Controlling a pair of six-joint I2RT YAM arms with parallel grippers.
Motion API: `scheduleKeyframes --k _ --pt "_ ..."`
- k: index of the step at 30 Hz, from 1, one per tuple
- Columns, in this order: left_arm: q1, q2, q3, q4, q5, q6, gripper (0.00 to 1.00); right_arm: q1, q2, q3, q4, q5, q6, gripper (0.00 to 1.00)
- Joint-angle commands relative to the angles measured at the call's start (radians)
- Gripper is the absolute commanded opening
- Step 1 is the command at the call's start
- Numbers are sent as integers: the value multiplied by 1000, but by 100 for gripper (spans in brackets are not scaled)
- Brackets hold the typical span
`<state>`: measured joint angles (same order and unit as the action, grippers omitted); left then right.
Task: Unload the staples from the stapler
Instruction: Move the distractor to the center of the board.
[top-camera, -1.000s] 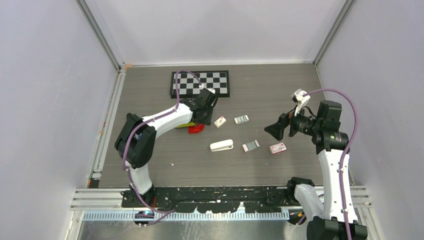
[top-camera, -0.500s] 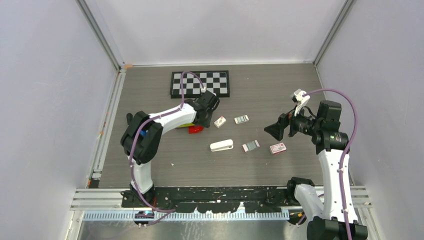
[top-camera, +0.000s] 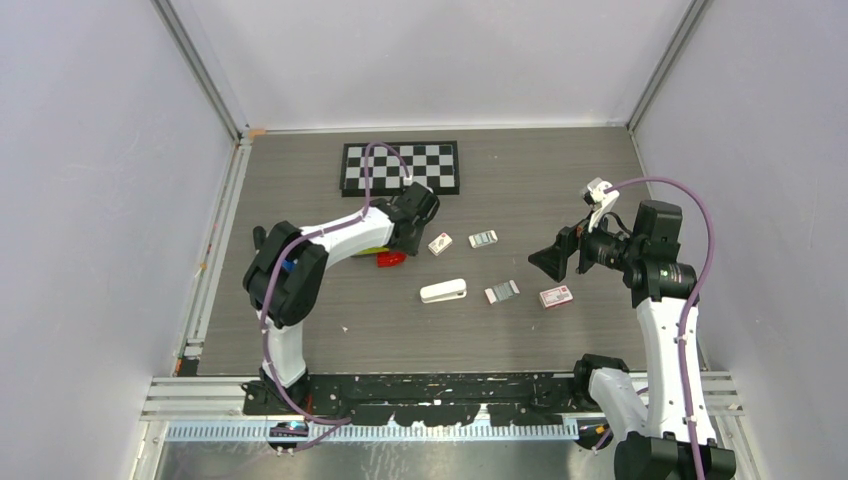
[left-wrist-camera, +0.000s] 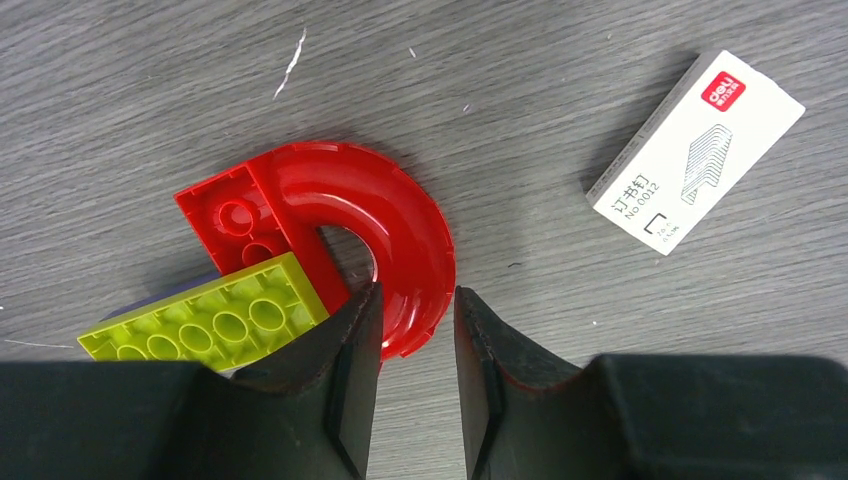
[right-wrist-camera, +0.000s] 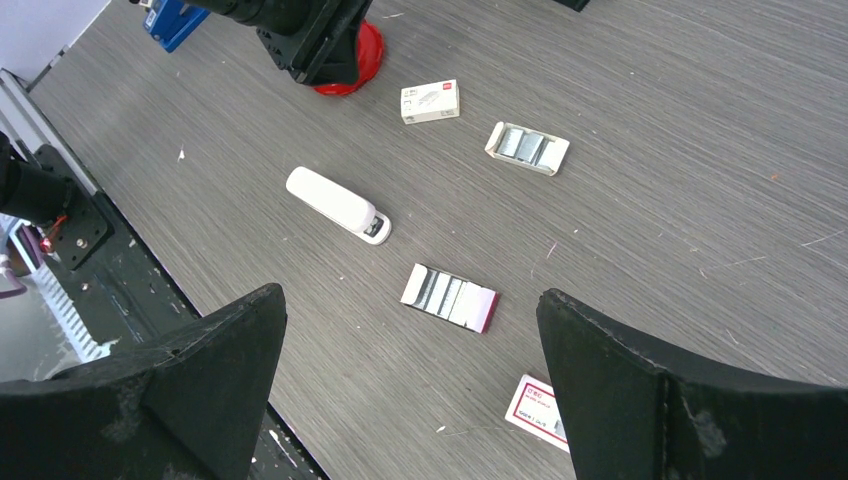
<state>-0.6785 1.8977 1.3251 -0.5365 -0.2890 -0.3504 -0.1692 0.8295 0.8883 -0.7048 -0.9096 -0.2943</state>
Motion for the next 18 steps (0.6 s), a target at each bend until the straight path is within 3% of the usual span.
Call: scheduleKeyframes --k 1,8,14,18 --pt "4 14 29 4 -38 28 34 5 0 14 21 -3 -19 100" --pt "40 35 31 9 -51 66 28 7 -1 14 19 -5 -19 100" --pt "179 73 88 -17 7 124 17 15 -3 17 14 -5 -23 99" --pt "267 120 177 -62 34 162 15 23 -2 18 12 0 -29 99"
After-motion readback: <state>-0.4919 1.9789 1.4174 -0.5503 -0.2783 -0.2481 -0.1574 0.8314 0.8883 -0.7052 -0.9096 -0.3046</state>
